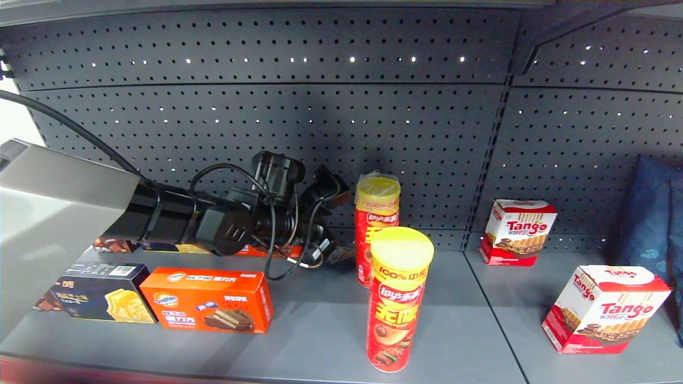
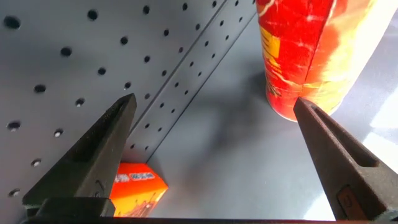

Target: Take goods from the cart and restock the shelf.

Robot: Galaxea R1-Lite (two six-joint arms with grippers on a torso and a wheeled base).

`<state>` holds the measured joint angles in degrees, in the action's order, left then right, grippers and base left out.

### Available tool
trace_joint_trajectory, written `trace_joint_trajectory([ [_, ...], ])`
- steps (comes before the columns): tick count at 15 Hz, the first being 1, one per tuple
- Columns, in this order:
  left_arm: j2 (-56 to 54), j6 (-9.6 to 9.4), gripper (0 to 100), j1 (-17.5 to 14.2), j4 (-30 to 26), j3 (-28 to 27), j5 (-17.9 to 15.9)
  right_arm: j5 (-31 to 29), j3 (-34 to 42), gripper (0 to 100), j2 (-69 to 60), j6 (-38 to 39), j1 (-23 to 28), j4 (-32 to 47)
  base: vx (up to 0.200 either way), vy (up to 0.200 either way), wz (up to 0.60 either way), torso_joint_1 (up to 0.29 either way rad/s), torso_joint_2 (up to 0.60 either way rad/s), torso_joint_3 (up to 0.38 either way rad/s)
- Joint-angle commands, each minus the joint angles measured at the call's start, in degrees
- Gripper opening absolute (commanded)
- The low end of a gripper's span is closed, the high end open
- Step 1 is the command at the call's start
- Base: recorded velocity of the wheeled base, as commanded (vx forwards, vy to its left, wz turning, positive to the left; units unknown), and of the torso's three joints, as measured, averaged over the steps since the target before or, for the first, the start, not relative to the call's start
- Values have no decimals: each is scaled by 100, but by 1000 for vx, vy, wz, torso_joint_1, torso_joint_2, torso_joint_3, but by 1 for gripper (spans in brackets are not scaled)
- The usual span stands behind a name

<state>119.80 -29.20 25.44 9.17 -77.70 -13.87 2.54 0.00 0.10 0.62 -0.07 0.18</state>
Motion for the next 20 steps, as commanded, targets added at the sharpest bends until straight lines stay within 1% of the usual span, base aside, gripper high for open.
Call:
trace_joint_trajectory([
  [1,88,2,100,57,-3,-78,-1,1,0,100,8,-1,-1,-1,0,0,0,0,0,0],
  [10,149,2,100,93,-47,-184,-1,1,0,100,8,-1,-1,-1,0,0,0,0,0,0],
  [12,35,2,100,40,6,-34,7,1,0,100,8,-1,-1,8,0,0,0,0,0,0],
  [14,-492,10,100,-22,15,168,7,1,0,100,8,-1,-1,-1,0,0,0,0,0,0],
  [15,-853,10,100,-268,15,256,16,1,0,100,8,-1,-1,-1,0,0,0,0,0,0],
  [16,-1125,2,100,-417,24,264,34,1,0,100,8,-1,-1,-1,0,0,0,0,0,0],
  [18,-1661,10,100,-690,59,282,51,1,0,100,8,-1,-1,-1,0,0,0,0,0,0],
  [20,-2197,37,100,-918,59,484,174,1,0,100,8,-1,-1,-1,0,0,0,0,0,0],
])
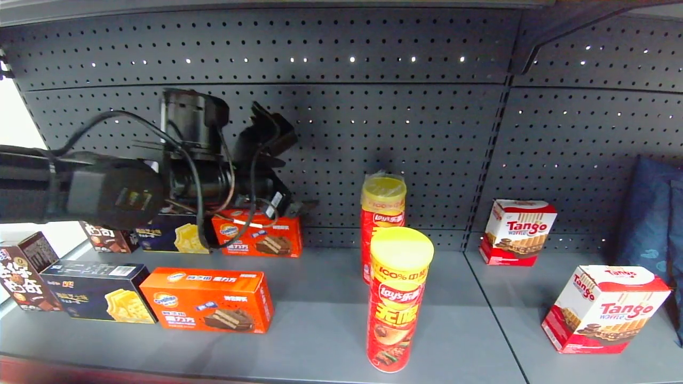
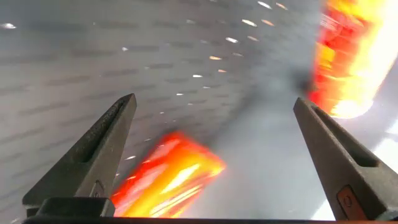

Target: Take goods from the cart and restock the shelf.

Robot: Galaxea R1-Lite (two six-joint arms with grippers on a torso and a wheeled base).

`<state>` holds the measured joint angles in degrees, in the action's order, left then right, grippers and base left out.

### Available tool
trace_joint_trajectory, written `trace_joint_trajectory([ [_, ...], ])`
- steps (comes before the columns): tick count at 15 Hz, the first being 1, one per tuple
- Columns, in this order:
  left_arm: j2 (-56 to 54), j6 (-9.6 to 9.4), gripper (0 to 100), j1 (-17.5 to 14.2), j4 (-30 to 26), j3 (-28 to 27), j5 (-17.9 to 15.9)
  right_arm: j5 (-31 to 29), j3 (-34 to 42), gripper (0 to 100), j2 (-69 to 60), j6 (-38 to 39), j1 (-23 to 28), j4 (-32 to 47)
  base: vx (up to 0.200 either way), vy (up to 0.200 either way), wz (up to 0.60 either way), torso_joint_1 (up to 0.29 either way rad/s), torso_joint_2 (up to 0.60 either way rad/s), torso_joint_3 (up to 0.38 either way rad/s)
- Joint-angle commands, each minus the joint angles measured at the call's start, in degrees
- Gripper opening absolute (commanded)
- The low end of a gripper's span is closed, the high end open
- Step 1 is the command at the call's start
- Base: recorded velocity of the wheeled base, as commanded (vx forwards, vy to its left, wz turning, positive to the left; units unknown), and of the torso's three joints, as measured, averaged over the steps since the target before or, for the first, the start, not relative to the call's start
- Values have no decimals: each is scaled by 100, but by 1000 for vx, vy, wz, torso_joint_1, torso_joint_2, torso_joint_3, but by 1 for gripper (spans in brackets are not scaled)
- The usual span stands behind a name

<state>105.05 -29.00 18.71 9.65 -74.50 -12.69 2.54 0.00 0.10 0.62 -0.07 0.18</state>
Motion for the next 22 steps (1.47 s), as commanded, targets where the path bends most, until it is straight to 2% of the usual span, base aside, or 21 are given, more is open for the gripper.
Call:
trace_joint_trajectory([
  [1,-1443,61,100,-430,10,629,267,1,0,100,8,-1,-1,-1,0,0,0,0,0,0],
  [3,-2146,193,100,-588,160,1438,258,1,0,100,8,-1,-1,-1,0,0,0,0,0,0],
  [6,-2726,263,100,-614,977,2712,258,1,0,100,8,-1,-1,-1,0,0,0,0,0,0],
  [8,-2920,263,100,-658,1021,3011,276,1,0,100,8,-1,-1,8,0,0,0,0,0,0],
  [11,-3166,263,100,-729,1012,3090,355,10,0,100,8,-1,-1,8,0,0,0,0,0,0],
  [12,-3324,272,100,-904,1012,3248,425,19,-9,100,52,-36,-19,26,0,0,0,0,0,0],
  [14,-3377,272,100,-975,1012,3328,425,-95,0,100,184,-18,51,-1,0,0,0,0,0,0],
  [15,-3385,483,100,-1045,1056,3292,417,-341,-2030,100,1704,298,-133,-229,0,0,0,0,0,0],
  [16,-3385,536,100,-1001,1065,3319,417,-95,-2575,100,2223,254,-335,-53,0,0,0,0,0,0],
  [17,-3385,553,100,-913,1082,3372,425,397,-3410,100,2680,-282,-582,351,0,0,0,0,0,0],
  [18,-3394,562,100,-922,1082,3477,425,625,-3832,100,3321,-660,-678,773,0,0,0,0,0,0],
  [19,-3421,606,100,-940,1100,3626,425,740,-4201,100,3822,-739,-792,808,0,0,0,0,0,0],
  [20,-3456,703,100,-940,1258,3890,425,880,-4685,100,4569,-792,-1109,808,0,0,0,0,0,0],
  [21,-3552,712,100,-931,1443,4127,434,907,-5019,100,5070,-836,-1531,817,0,0,0,0,0,0],
  [22,-3552,712,100,-931,1443,4127,434,907,-5019,100,5070,-836,-1531,817,0,0,0,0,0,0],
])
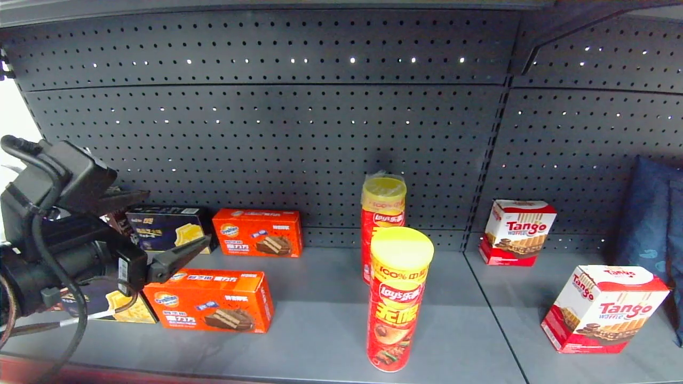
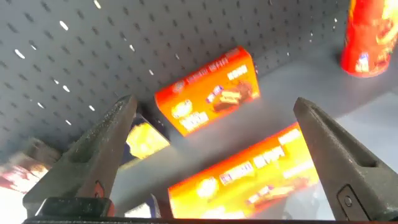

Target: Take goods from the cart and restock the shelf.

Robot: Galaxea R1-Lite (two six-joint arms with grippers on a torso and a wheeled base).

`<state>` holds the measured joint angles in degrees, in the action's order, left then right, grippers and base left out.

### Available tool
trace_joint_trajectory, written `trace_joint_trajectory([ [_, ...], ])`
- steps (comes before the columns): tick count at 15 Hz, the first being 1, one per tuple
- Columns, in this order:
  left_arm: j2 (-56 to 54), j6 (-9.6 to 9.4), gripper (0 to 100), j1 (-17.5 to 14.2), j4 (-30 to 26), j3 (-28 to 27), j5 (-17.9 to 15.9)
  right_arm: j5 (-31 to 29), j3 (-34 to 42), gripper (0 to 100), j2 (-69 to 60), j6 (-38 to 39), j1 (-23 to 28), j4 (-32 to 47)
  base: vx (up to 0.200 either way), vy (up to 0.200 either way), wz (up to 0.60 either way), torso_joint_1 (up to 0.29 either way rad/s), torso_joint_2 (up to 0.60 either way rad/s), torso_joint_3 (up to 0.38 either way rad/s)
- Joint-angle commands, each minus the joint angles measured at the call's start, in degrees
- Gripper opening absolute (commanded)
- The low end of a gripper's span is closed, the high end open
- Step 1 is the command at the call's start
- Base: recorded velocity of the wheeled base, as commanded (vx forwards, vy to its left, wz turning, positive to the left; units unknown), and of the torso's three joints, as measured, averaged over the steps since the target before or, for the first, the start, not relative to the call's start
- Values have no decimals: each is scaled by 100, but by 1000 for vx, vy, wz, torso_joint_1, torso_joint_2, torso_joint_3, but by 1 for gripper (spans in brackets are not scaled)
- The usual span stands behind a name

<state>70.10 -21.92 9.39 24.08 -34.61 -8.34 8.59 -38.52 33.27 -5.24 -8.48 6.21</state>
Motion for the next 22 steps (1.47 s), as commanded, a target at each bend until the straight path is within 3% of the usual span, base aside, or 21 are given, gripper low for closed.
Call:
trace_joint_trajectory([
  [1,-216,3,100,-7,53,332,-1,134,-1351,100,2544,-223,-1331,179,0,0,0,0,0,0],
  [4,-251,12,100,-148,80,253,25,28,-991,100,3502,-223,-1876,-330,0,0,0,0,0,0],
  [8,-251,12,100,-192,88,314,34,-130,-806,100,4056,-214,-2456,-374,0,0,0,0,0,0],
  [14,-224,12,100,-192,97,323,25,-112,-507,100,4364,-197,-2641,-383,0,0,0,0,0,0],
  [22,-216,3,100,-165,88,332,-1,-148,-727,100,5119,-117,-3001,-568,0,0,0,0,0,0],
])
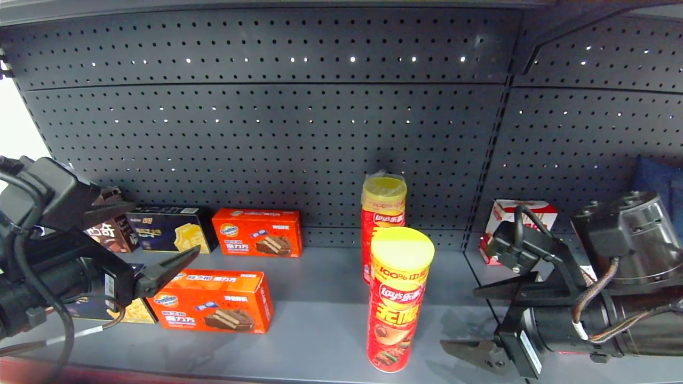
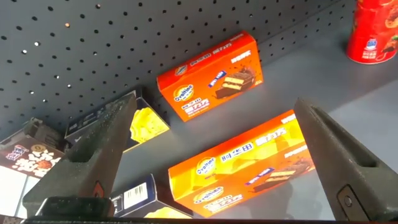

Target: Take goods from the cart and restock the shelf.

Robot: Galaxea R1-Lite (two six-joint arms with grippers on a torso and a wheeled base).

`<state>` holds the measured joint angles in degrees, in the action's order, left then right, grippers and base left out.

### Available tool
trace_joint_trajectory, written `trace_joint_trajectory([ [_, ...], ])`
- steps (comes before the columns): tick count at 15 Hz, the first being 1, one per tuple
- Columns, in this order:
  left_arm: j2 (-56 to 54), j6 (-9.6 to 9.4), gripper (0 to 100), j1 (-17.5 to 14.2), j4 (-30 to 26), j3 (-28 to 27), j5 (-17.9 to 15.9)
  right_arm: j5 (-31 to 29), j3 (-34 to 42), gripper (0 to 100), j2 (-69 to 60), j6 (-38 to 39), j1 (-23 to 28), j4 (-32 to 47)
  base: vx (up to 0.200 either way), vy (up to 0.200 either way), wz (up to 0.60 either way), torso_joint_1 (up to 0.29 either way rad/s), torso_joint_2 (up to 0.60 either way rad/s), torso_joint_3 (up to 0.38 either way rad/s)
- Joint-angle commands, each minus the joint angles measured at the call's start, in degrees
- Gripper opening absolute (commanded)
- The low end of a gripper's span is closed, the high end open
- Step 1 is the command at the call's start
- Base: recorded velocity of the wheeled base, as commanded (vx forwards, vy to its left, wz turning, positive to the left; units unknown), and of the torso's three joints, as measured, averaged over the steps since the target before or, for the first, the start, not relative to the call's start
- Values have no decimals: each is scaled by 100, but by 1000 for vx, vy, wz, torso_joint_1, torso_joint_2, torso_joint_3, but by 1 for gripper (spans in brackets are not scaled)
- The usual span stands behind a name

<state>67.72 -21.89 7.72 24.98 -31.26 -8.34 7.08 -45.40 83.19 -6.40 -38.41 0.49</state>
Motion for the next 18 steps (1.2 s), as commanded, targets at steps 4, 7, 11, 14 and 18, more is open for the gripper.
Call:
trace_joint_trajectory([
  [4,31,1,100,2,7,-3,-10,4,-198,100,374,-2,0,4,0,0,0,0,0,0],
  [7,22,10,100,2,7,-3,-1,4,-461,100,584,-2,18,4,0,0,0,0,0,0],
  [11,22,10,100,2,-2,6,-1,4,-540,100,760,-2,0,-5,0,0,0,0,0,0],
  [14,22,10,100,2,7,49,-10,4,-558,100,831,-2,27,-5,0,0,0,0,0,0],
  [18,22,10,100,-7,7,85,-10,4,-549,100,831,-2,123,-5,0,0,0,0,0,0],
])
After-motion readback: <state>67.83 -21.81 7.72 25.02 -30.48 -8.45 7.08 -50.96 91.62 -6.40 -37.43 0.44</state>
